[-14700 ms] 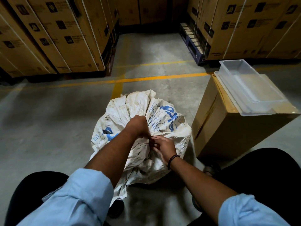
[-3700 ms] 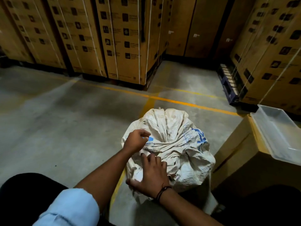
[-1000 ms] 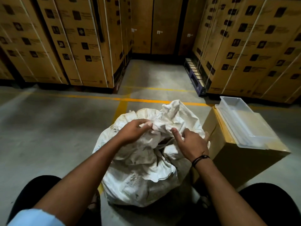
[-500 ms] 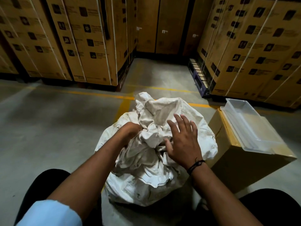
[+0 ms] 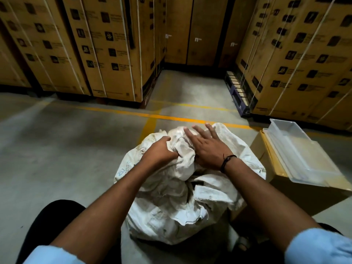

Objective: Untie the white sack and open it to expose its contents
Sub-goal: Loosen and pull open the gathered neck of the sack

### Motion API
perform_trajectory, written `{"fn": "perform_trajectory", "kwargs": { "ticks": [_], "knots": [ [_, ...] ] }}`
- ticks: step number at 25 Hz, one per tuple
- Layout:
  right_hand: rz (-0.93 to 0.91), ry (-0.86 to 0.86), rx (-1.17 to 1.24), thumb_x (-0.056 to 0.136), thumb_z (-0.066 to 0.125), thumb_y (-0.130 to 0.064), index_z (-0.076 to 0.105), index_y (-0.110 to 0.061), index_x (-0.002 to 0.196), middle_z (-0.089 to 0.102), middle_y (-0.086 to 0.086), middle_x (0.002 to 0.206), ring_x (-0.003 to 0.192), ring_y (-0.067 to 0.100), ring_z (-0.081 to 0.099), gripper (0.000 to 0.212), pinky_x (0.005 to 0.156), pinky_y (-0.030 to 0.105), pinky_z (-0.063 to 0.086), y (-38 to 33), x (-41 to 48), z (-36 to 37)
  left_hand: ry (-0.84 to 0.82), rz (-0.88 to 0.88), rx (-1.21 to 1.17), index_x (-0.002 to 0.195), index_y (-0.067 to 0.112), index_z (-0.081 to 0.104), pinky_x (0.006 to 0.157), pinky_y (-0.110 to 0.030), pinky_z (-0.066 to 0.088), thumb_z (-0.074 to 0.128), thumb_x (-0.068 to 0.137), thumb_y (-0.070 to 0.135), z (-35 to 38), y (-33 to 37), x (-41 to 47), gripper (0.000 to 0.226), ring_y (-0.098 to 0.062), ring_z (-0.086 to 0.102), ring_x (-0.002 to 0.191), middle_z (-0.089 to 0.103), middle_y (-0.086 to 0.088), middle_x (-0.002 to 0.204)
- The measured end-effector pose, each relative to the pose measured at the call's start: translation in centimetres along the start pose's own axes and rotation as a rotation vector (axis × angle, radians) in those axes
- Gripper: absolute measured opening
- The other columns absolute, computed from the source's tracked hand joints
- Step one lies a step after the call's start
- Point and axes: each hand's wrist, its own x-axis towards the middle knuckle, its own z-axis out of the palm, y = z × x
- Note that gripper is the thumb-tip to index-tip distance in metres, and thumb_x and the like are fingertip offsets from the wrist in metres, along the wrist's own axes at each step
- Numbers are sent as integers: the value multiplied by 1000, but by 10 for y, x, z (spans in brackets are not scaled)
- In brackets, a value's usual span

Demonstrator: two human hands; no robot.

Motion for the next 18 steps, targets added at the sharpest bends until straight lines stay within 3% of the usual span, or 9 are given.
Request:
{"fn": "perform_trajectory", "kwargs": {
  "ticks": [2, 3, 5, 7, 8, 11, 14, 16, 18],
  "knots": [
    [28, -55, 92, 88, 22, -35, 12, -9, 156, 70, 10, 116, 121, 30, 56, 73, 120, 47, 13, -2, -3, 4, 136, 9, 110, 150, 26, 42, 96, -39, 48, 55, 83, 29, -9, -2, -1, 68, -33, 58, 122, 62, -10, 136],
    [63, -64, 132, 88, 21, -34, 11, -7, 156, 72, 14, 101, 104, 32, 63, 74, 117, 44, 22, -5, -6, 6, 263, 86, 212, 151, 28, 42, 90, -41, 50, 51, 88, 26, -14, 1, -5, 63, -36, 61, 114, 66, -12, 126],
    [173, 33, 225, 88, 36, -32, 12, -4, 155, 71, 20, 80, 78, 39, 63, 77, 90, 41, 45, -14, -13, 4, 514, 455, 271, 146, 27, 50, 83, -42, 51, 49, 94, 28, -18, 7, -13, 52, -32, 62, 100, 69, -7, 111],
    [324, 64, 420, 86, 50, -36, 13, -11, 156, 70, 23, 83, 76, 42, 63, 83, 66, 38, 41, -19, -18, -2, 479, 754, 281, 146, 23, 51, 88, -42, 49, 53, 96, 42, -13, 14, -23, 54, -25, 61, 104, 70, 0, 113],
    [383, 32, 571, 81, 55, -40, 14, -17, 156, 71, 21, 91, 80, 40, 64, 88, 65, 39, 43, -19, -19, -4, 374, 793, 318, 152, 23, 43, 94, -41, 47, 52, 96, 52, -5, 14, -26, 63, -23, 59, 111, 69, 0, 117],
    [485, 14, 1131, 59, 64, -51, 35, -23, 149, 63, 4, 127, 100, 19, 62, 99, 90, 35, 50, -10, -22, -7, 40, 579, 304, 161, 29, 12, 100, -42, 46, 39, 95, 68, 18, 8, -28, 81, -26, 58, 121, 67, -7, 128],
    [623, -11, 1544, 51, 78, -41, 49, -14, 140, 59, 9, 136, 115, 16, 61, 98, 103, 34, 49, -5, -36, -2, -119, 452, 243, 159, 41, 5, 78, -43, 52, 36, 96, 70, 30, 1, -22, 76, -32, 67, 94, 69, -7, 93],
    [795, -29, 1529, 48, 82, -47, 45, -22, 140, 65, 9, 127, 109, 21, 66, 103, 97, 39, 53, -9, -46, -1, -162, 380, 186, 159, 38, 11, 75, -40, 49, 41, 96, 69, 35, 10, -17, 76, -31, 66, 93, 65, -5, 87],
    [893, 2, 1157, 62, 74, -58, 32, -25, 145, 67, 4, 116, 106, 25, 65, 99, 90, 40, 53, -17, -51, -8, -205, 297, 76, 158, 31, 23, 91, -39, 47, 46, 96, 65, 41, 14, -11, 74, -28, 62, 115, 66, -8, 121]
  ]
}}
